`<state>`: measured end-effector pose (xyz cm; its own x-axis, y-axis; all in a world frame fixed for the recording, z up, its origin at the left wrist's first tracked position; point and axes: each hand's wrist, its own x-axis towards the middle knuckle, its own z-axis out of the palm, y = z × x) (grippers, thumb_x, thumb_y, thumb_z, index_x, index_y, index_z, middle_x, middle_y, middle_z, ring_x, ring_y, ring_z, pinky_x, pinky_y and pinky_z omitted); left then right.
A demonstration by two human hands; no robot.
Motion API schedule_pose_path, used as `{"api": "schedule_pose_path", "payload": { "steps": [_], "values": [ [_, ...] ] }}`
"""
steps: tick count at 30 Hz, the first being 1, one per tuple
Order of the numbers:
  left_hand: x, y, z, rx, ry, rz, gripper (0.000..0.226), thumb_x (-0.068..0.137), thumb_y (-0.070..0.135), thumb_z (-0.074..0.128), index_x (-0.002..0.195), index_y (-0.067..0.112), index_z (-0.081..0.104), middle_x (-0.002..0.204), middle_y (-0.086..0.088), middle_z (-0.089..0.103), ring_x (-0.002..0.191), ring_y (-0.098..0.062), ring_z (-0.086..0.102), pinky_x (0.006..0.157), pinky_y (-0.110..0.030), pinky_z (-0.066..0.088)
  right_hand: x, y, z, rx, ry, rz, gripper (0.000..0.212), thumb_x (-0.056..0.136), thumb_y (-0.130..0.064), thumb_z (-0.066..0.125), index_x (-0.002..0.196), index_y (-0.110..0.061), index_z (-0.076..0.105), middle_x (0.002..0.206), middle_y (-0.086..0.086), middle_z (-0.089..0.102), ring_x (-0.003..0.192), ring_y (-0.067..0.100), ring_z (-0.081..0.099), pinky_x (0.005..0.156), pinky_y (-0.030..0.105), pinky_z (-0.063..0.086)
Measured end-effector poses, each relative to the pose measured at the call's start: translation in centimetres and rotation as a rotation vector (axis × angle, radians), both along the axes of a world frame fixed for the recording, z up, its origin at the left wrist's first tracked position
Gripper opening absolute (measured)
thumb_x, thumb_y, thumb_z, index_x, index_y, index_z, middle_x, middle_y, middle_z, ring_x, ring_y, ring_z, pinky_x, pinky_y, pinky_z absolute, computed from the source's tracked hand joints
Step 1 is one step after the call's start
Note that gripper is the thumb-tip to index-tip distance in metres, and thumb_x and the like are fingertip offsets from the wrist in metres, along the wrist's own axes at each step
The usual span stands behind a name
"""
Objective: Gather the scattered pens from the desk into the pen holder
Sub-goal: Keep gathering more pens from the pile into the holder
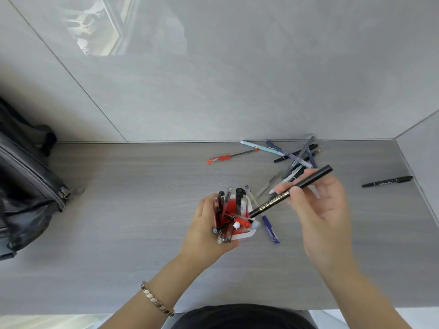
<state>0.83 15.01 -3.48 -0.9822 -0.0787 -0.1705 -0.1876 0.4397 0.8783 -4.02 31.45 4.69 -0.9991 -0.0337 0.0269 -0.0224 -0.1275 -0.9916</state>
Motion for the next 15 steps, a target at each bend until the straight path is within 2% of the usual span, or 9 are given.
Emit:
{"api": "schedule_pose_path", "payload": {
  "steps": [2, 3, 5, 6, 8, 10, 12, 15],
  "values": [
    [0.0, 0.0, 0.1, 0.007, -0.011, -0.001, 0.076, 0.058, 0.011, 0.082, 0.103, 0.041, 0.028, 0.106, 0.025, 0.034, 0.096, 0.003, 0.047, 0.074, 0.008, 0.033, 0.2, -1.1, -0.7, 0.025, 0.1, 0.034, 0.058, 0.085, 0.013, 0.051, 0.107, -0.041, 0.045, 0.088, 0.001, 0.062, 0.079, 0.012, 0.071, 0.078, 0.02, 0.054],
    [0.0, -0.1, 0.0, 0.008, -0.013, 0.001, 0.077, 0.058, 0.01, 0.082, 0.104, 0.04, 0.028, 0.107, 0.02, 0.036, 0.096, 0.001, 0.048, 0.074, 0.008, 0.034, 0.3, -1.6, -1.4, 0.058, 0.144, 0.078, 0.062, 0.085, 0.006, 0.054, 0.112, -0.049, 0.044, 0.094, -0.004, 0.06, 0.083, 0.012, 0.071, 0.08, 0.021, 0.054],
    [0.0, -0.1, -0.1, 0.005, -0.016, 0.006, 0.078, 0.057, 0.009, 0.082, 0.107, 0.037, 0.029, 0.112, 0.012, 0.038, 0.101, -0.005, 0.048, 0.074, 0.005, 0.037, 0.5, -2.2, -3.5, 0.211, 0.187, 0.177, 0.056, 0.084, -0.015, 0.055, 0.114, -0.061, 0.042, 0.1, -0.019, 0.059, 0.095, 0.014, 0.068, 0.089, 0.028, 0.054],
    [0.0, -0.1, -0.2, 0.01, -0.022, 0.009, 0.08, 0.056, 0.009, 0.083, 0.109, 0.036, 0.029, 0.113, 0.01, 0.038, 0.104, -0.008, 0.048, 0.075, 0.002, 0.038, 0.7, -2.4, -4.6, 0.328, 0.185, 0.219, 0.049, 0.084, -0.024, 0.053, 0.115, -0.06, 0.042, 0.103, -0.023, 0.058, 0.099, 0.013, 0.065, 0.092, 0.03, 0.052],
    [0.0, -0.1, -0.4, 0.015, -0.014, 0.007, 0.082, 0.055, 0.011, 0.084, 0.11, 0.039, 0.03, 0.112, 0.014, 0.038, 0.108, -0.009, 0.048, 0.078, -0.004, 0.039, 1.1, -2.4, -6.1, 0.54, 0.253, 0.241, 0.039, 0.085, -0.027, 0.05, 0.118, -0.049, 0.047, 0.098, -0.025, 0.055, 0.098, 0.007, 0.058, 0.095, 0.018, 0.045],
    [0.0, -0.1, -0.3, 0.011, 0.001, 0.003, 0.085, 0.055, 0.01, 0.084, 0.104, 0.049, 0.028, 0.109, 0.024, 0.035, 0.106, -0.003, 0.046, 0.079, -0.001, 0.037, 1.2, -2.0, -6.8, 0.721, 0.379, 0.188, 0.03, 0.085, -0.023, 0.051, 0.115, -0.03, 0.056, 0.089, -0.013, 0.06, 0.093, 0.01, 0.05, 0.092, 0.006, 0.034],
    [0.0, -0.1, -0.2, 0.011, 0.009, 0.005, 0.085, 0.055, 0.007, 0.083, 0.099, 0.05, 0.025, 0.106, 0.028, 0.032, 0.1, 0.007, 0.043, 0.077, 0.007, 0.033, 0.8, -0.8, -7.1, 0.856, 0.444, 0.106, 0.024, 0.087, -0.024, 0.05, 0.104, -0.019, 0.066, 0.087, -0.001, 0.062, 0.093, 0.015, 0.047, 0.09, 0.006, 0.03],
    [0.1, -0.2, -0.2, 0.01, 0.005, 0.004, 0.081, 0.057, 0.007, 0.083, 0.096, 0.049, 0.025, 0.104, 0.028, 0.032, 0.097, 0.012, 0.041, 0.075, 0.008, 0.033, -0.2, 1.7, -8.1, 0.982, 0.363, 0.132, 0.031, 0.086, -0.033, 0.048, 0.085, -0.016, 0.074, 0.1, 0.004, 0.064, 0.097, 0.015, 0.045, 0.089, 0.007, 0.026]
  ]
}}
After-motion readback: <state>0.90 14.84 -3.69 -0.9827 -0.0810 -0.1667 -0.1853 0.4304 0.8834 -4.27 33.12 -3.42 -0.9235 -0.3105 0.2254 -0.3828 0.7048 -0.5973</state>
